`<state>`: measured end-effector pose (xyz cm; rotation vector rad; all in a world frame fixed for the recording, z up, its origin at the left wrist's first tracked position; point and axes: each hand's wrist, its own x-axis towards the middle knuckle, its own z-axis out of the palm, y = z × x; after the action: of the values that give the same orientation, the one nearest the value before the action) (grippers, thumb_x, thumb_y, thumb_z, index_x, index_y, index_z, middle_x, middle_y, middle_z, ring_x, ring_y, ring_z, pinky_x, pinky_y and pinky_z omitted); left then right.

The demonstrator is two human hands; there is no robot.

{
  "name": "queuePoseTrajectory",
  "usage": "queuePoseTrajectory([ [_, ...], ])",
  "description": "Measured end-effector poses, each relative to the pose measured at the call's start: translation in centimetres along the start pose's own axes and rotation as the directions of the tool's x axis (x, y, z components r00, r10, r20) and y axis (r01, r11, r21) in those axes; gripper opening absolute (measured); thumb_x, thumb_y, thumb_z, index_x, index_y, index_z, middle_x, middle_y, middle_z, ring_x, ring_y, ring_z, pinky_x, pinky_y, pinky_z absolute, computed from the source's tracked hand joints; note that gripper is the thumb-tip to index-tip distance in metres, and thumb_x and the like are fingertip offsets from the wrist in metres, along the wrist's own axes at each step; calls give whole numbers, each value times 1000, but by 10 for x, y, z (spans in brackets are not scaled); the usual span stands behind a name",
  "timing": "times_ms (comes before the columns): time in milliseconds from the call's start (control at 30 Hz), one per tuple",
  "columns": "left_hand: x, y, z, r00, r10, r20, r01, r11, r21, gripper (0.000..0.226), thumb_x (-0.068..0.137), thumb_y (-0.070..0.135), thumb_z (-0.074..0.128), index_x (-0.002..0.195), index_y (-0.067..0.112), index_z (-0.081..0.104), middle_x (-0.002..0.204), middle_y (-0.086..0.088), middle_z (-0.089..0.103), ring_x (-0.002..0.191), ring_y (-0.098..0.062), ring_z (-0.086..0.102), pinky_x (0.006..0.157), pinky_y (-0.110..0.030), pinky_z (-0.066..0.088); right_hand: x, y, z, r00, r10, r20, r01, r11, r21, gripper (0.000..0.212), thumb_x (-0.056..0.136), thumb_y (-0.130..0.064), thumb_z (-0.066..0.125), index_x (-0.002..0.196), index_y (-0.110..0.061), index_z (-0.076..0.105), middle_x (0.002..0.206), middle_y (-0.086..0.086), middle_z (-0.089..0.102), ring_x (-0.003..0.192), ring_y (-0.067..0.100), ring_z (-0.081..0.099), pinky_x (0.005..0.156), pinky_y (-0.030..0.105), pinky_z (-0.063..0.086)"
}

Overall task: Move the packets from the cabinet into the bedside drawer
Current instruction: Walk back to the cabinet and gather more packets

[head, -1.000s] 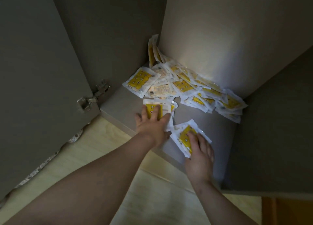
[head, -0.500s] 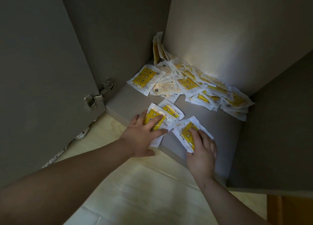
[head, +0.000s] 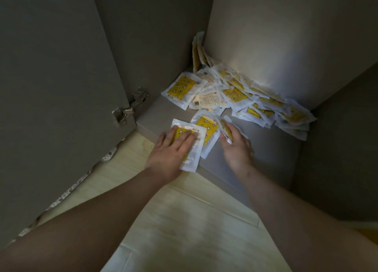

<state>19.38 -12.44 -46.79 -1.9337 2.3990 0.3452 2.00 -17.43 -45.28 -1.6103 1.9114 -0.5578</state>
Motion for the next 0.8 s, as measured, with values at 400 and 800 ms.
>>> queuePoseTrajectory([
  [400,-7,-40,29,951,19,-309,-59,991,-118,98,48,32,88,129,13,36,134,-14,53,127,-45,44,100,-57,40,-29,-36,36,911,-14,413,-273,731,626,37,98,-12,46,134,-6,47,128,10,56,115,20,55,97,30,44],
  [800,4,-39,4,869,37,-493,-139,976,-171,48,66,11,35,91,13,76,90,-4,75,79,-22,72,74,-29,53,-30,-13,25,887,339,314,-402,232,886,28,97,-25,48,123,-16,52,122,7,61,111,23,59,82,29,50],
])
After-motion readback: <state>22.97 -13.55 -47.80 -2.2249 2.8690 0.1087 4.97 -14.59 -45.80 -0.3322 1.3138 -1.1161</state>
